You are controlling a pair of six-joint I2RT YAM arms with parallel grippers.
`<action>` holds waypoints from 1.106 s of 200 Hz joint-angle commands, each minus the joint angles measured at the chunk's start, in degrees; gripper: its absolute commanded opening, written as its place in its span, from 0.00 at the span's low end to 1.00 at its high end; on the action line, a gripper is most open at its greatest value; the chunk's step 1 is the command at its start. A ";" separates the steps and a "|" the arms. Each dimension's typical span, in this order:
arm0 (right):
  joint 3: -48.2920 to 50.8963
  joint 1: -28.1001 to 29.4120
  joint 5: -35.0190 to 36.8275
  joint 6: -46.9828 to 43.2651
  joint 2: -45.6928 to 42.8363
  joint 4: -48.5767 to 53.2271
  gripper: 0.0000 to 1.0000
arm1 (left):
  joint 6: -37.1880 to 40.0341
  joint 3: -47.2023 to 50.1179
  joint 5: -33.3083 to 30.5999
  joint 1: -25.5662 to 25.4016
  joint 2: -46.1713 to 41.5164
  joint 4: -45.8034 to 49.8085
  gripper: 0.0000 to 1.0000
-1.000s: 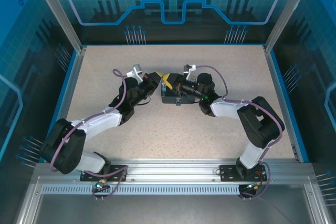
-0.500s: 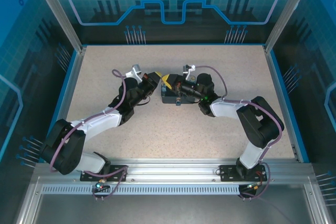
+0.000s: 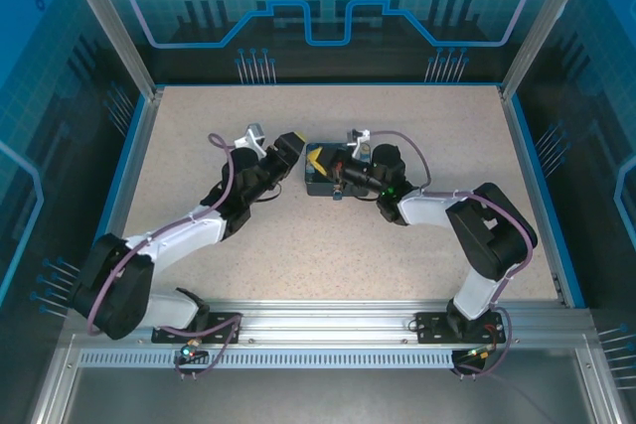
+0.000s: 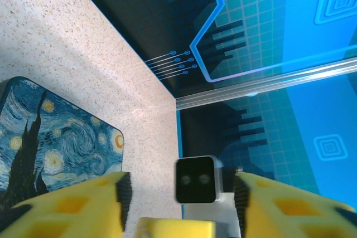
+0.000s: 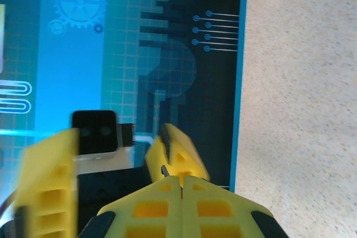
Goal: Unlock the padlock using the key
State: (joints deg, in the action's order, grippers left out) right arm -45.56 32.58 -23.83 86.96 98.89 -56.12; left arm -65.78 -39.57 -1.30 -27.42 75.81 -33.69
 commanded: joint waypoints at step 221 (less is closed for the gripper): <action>10.49 -18.50 -8.55 -10.84 -5.73 10.96 0.00 | 29.82 -3.36 13.60 -6.97 12.78 17.92 0.99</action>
State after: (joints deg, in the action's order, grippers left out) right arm -35.22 14.83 -30.11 75.20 92.36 -42.26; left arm -40.05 -42.39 13.72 -33.36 85.67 -11.90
